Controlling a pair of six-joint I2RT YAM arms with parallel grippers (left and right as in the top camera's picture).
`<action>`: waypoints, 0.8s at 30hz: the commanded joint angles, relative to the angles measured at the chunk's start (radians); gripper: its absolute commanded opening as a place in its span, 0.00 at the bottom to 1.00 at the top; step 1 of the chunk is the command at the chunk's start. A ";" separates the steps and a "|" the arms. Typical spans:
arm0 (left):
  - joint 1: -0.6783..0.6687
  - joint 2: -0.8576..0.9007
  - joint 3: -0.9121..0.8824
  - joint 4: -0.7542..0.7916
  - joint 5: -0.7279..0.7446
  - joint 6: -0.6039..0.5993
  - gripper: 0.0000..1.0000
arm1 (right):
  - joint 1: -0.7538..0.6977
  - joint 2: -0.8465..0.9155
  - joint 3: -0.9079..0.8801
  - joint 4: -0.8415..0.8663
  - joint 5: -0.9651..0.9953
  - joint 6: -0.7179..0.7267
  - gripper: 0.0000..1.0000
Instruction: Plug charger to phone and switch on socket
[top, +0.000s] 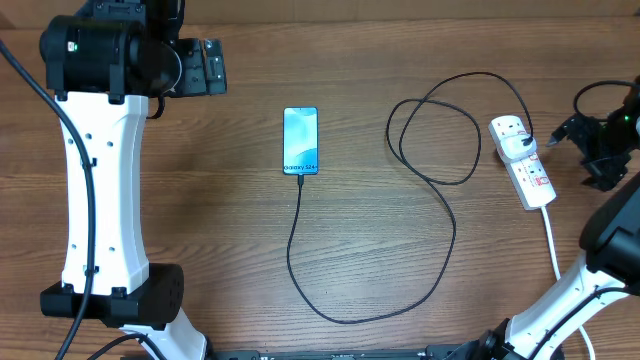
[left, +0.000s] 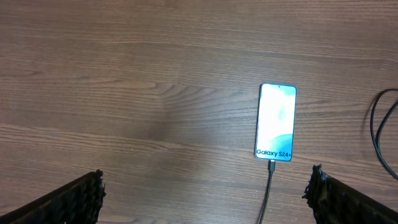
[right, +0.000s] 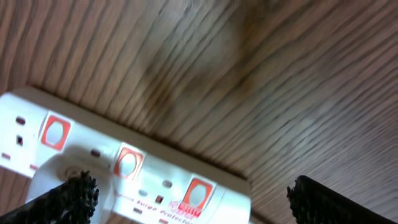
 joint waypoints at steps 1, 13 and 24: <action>-0.007 -0.011 0.007 0.005 -0.012 -0.010 1.00 | 0.009 0.003 0.001 0.019 0.047 -0.020 1.00; -0.007 -0.011 0.007 0.005 -0.012 -0.010 1.00 | 0.043 0.006 -0.051 0.073 0.085 -0.094 1.00; -0.007 -0.011 0.007 0.005 -0.012 -0.010 1.00 | 0.035 0.006 -0.148 0.160 0.063 -0.093 1.00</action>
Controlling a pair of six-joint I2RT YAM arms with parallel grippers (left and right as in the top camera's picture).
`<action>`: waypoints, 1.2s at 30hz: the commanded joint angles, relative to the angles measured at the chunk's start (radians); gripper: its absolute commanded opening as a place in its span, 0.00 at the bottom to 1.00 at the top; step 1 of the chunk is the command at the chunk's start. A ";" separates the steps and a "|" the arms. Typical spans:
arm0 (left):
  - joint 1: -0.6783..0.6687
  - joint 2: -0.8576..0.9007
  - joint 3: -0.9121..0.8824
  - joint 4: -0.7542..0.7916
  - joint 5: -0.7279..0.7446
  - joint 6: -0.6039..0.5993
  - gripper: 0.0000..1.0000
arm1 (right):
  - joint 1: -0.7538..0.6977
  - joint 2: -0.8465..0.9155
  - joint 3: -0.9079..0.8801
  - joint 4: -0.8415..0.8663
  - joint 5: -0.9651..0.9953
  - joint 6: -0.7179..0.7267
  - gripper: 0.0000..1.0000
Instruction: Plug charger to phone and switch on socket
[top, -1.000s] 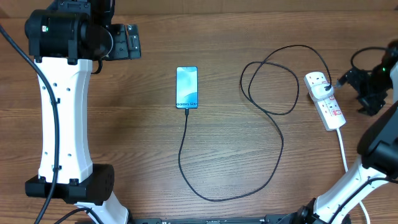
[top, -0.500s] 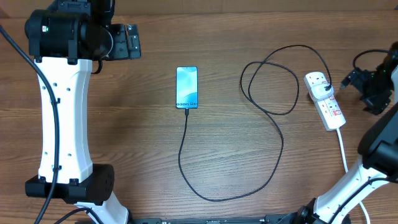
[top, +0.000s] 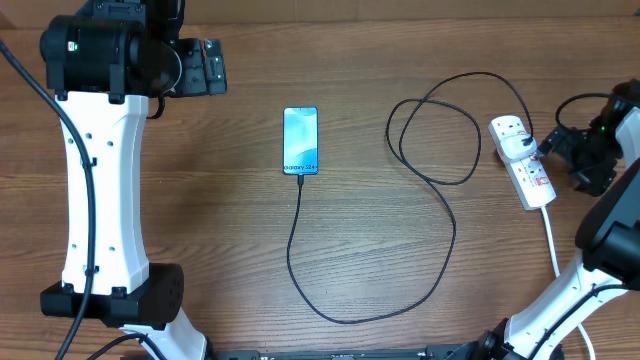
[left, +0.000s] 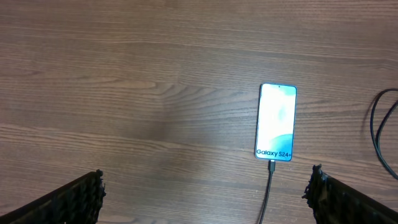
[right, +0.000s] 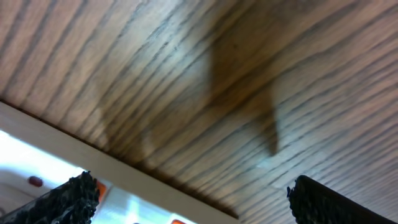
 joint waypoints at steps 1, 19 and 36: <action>-0.007 -0.011 0.007 0.005 -0.012 -0.010 1.00 | 0.003 0.003 -0.009 0.011 -0.008 -0.009 1.00; -0.007 -0.011 0.007 0.005 -0.012 -0.010 1.00 | 0.005 0.003 -0.010 -0.014 -0.086 -0.035 1.00; -0.007 -0.011 0.007 0.005 -0.012 -0.010 1.00 | 0.003 0.003 -0.006 -0.045 -0.079 0.033 1.00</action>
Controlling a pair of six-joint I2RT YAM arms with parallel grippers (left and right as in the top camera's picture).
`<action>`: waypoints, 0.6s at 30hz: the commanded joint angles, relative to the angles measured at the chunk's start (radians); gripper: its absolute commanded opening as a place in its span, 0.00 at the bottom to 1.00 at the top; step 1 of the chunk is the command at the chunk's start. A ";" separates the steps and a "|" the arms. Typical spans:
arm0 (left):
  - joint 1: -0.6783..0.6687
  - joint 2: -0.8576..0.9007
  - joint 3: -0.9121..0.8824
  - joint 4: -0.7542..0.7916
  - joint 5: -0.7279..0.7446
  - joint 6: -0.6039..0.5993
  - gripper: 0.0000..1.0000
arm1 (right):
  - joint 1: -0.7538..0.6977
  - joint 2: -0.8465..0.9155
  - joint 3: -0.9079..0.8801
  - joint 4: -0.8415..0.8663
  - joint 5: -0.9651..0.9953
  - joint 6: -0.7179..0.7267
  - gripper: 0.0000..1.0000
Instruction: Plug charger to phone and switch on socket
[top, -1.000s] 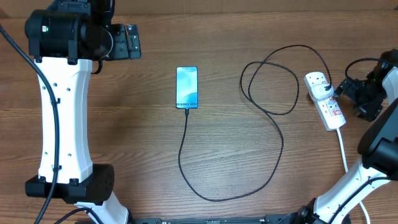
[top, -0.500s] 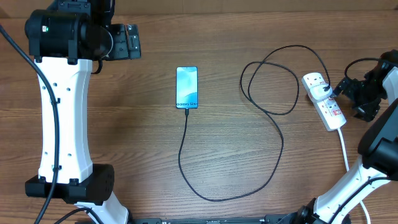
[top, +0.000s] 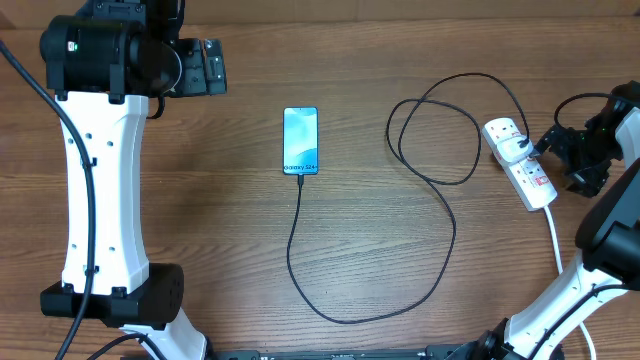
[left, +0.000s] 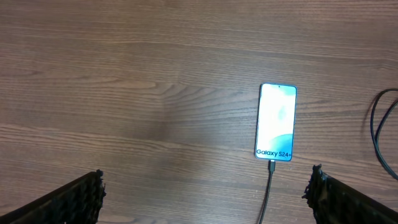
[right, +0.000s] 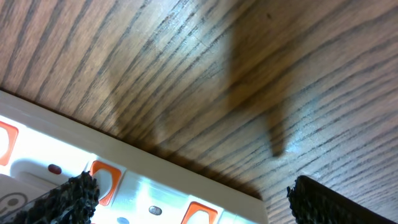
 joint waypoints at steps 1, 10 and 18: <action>-0.007 -0.011 0.007 0.005 -0.012 -0.010 1.00 | 0.002 0.003 -0.005 -0.010 -0.002 0.018 1.00; -0.007 -0.011 0.007 0.005 -0.012 -0.010 1.00 | 0.002 0.003 0.074 -0.078 0.050 0.063 1.00; -0.007 -0.011 0.007 0.005 -0.012 -0.010 1.00 | 0.003 0.003 0.078 -0.092 0.050 0.060 1.00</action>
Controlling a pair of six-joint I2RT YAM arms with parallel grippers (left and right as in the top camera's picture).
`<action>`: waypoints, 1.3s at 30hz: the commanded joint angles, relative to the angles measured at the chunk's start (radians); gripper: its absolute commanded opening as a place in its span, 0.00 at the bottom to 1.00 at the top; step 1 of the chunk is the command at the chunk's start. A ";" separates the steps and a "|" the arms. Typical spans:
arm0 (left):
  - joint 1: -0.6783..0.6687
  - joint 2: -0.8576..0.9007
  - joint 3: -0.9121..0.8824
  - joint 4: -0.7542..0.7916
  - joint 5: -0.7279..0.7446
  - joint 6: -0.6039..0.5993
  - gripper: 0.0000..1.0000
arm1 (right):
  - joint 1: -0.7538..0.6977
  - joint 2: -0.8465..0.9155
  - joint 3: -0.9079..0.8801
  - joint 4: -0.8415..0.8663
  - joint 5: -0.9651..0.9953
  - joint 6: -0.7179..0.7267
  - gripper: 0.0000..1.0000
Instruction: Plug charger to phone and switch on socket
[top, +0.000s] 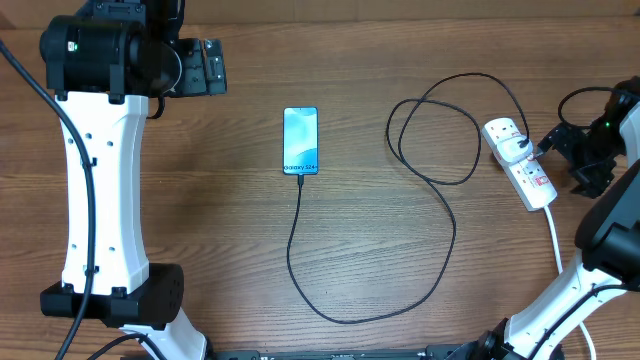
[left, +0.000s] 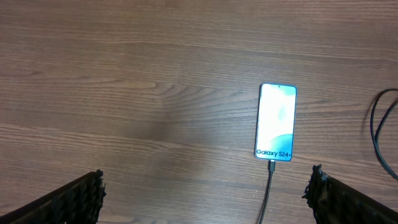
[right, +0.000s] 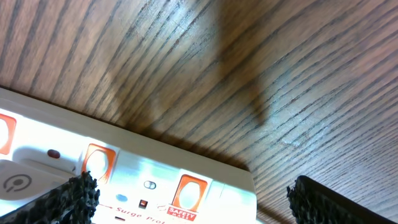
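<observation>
The phone (top: 301, 139) lies mid-table, screen lit and showing "Galaxy S24+" (left: 277, 121). A black cable (top: 300, 250) is plugged into its lower end and loops round to a white charger plug in the white power strip (top: 522, 160) at the right. My right gripper (top: 556, 140) is open, just right of the strip's plugged end; its wrist view shows the strip's orange-framed switches (right: 186, 194) between the fingertips (right: 78, 196). My left gripper (top: 210, 66) hangs open at the far left, well above the table.
The cable makes a double loop (top: 435, 130) between phone and strip. The strip's white lead (top: 553, 245) runs toward the front right edge. My left arm's white column (top: 95, 180) stands at the left.
My right gripper has shifted slightly; its wrist view now shows more of the strip, with the "Surge Protector" lettering and another orange switch. Phone, cable and left arm are unchanged.
My right gripper was beside the strip's right side, open. Then it stood closer to the strip's plugged end. Then the strip had turned a little, its plugged end further left. Now the gripper stays there. The phone stayed plugged in and lit throughout.
</observation>
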 joint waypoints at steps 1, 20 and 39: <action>-0.007 -0.011 0.007 0.005 -0.012 -0.010 1.00 | 0.001 0.003 0.021 0.005 0.014 0.008 1.00; -0.007 -0.011 0.007 0.005 -0.012 -0.010 1.00 | 0.003 0.003 -0.073 0.083 -0.023 0.012 1.00; -0.007 -0.011 0.007 0.005 -0.012 -0.010 1.00 | 0.006 0.003 -0.073 0.046 -0.046 -0.008 1.00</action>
